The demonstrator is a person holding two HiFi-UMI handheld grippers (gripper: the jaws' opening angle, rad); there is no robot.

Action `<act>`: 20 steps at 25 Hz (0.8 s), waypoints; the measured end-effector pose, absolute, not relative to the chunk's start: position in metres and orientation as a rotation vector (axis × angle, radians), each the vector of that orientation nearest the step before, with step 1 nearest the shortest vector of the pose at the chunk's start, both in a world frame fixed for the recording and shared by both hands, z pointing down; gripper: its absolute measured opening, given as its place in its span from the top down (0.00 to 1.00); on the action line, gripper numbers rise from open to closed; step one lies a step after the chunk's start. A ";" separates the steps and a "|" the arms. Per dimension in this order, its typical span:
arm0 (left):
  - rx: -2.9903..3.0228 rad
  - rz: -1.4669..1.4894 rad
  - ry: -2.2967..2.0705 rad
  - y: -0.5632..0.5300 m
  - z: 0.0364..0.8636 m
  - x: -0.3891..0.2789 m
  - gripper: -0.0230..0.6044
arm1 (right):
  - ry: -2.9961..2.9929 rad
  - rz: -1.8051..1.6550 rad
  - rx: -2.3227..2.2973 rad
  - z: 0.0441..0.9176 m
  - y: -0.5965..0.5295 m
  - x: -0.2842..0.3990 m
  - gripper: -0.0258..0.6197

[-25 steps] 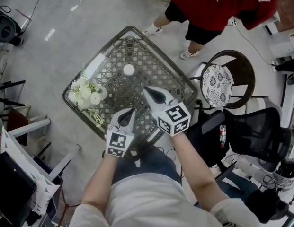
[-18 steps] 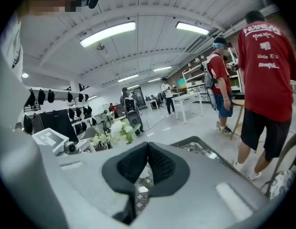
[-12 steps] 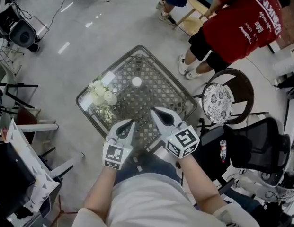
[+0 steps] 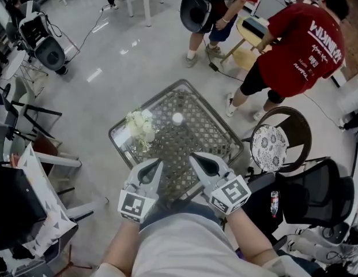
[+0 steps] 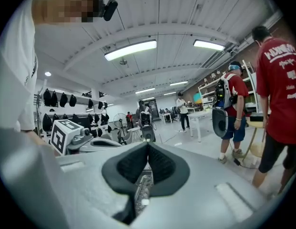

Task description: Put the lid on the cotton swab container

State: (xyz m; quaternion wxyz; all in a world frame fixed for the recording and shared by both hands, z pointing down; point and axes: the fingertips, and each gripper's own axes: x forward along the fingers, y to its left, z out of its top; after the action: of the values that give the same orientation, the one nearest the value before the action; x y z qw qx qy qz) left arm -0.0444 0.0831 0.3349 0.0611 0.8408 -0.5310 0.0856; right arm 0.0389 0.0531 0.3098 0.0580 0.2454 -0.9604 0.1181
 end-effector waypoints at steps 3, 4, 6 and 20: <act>2.541 0.198 -1.628 0.091 0.313 -0.048 0.95 | -2.944 0.328 0.711 0.294 0.064 0.037 0.96; 2.540 0.188 -1.640 0.093 0.308 -0.050 0.95 | -2.955 0.319 0.703 0.290 0.066 0.037 0.96; 2.534 0.173 -1.661 0.095 0.301 -0.055 0.95 | -2.972 0.299 0.691 0.282 0.069 0.038 0.96; 2.511 0.112 -1.739 0.116 0.254 -0.084 0.95 | -3.021 0.263 0.643 0.267 0.089 0.050 0.96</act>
State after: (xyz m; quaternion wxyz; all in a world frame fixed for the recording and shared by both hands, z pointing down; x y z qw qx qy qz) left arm -0.0845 0.1160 0.2536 0.0428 0.8208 -0.5685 0.0367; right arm 0.0503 0.0886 0.2673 0.0209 0.2074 -0.9743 0.0849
